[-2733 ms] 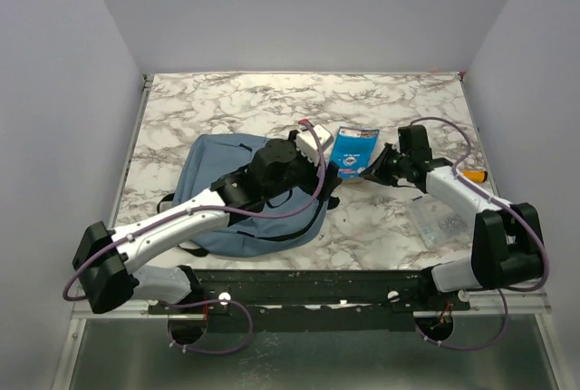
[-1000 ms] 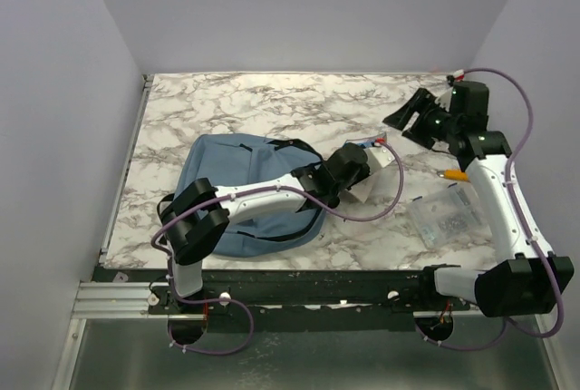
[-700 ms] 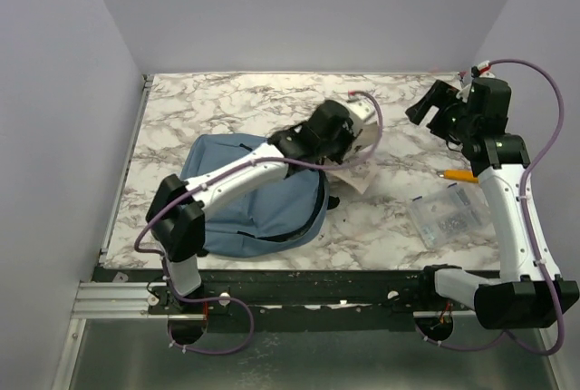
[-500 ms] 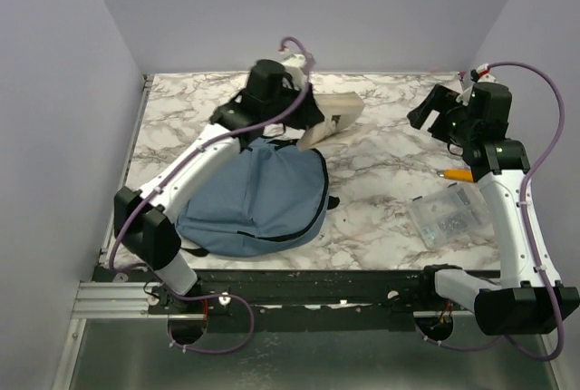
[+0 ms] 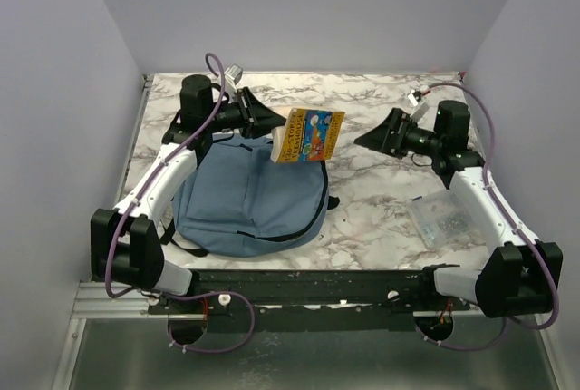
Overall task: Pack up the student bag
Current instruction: Pick up the book from the center of the board.
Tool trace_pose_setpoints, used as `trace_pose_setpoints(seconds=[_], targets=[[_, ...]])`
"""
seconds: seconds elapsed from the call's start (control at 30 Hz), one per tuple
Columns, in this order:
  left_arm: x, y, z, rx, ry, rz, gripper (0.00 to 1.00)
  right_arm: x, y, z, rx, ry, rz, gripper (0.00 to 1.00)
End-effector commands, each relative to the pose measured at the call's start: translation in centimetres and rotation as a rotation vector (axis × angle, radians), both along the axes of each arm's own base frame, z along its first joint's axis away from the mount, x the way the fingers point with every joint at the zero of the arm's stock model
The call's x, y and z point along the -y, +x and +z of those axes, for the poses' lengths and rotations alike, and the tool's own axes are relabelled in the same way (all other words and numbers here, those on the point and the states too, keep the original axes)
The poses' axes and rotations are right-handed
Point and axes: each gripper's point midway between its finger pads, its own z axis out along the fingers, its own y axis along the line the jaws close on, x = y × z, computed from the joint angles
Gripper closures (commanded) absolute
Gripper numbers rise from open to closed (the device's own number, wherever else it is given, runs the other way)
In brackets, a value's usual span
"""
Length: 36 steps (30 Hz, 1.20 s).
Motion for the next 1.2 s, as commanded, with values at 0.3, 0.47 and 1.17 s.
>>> trace_pose_setpoints(seconds=[0.3, 0.47, 1.17], targets=[[-2.3, -5.3, 8.8, 0.086, -0.241, -0.064, 1.0, -8.9, -6.5, 1.7, 0.029, 0.265, 0.439, 0.0], [-2.4, -6.4, 9.8, 0.082, -0.275, -0.099, 1.0, -9.4, -7.7, 3.7, 0.028, 0.473, 0.481, 0.0], [-1.7, -8.2, 7.6, -0.004, -0.318, -0.137, 1.0, -10.2, -9.6, 13.0, 0.213, 0.697, 0.687, 0.32]])
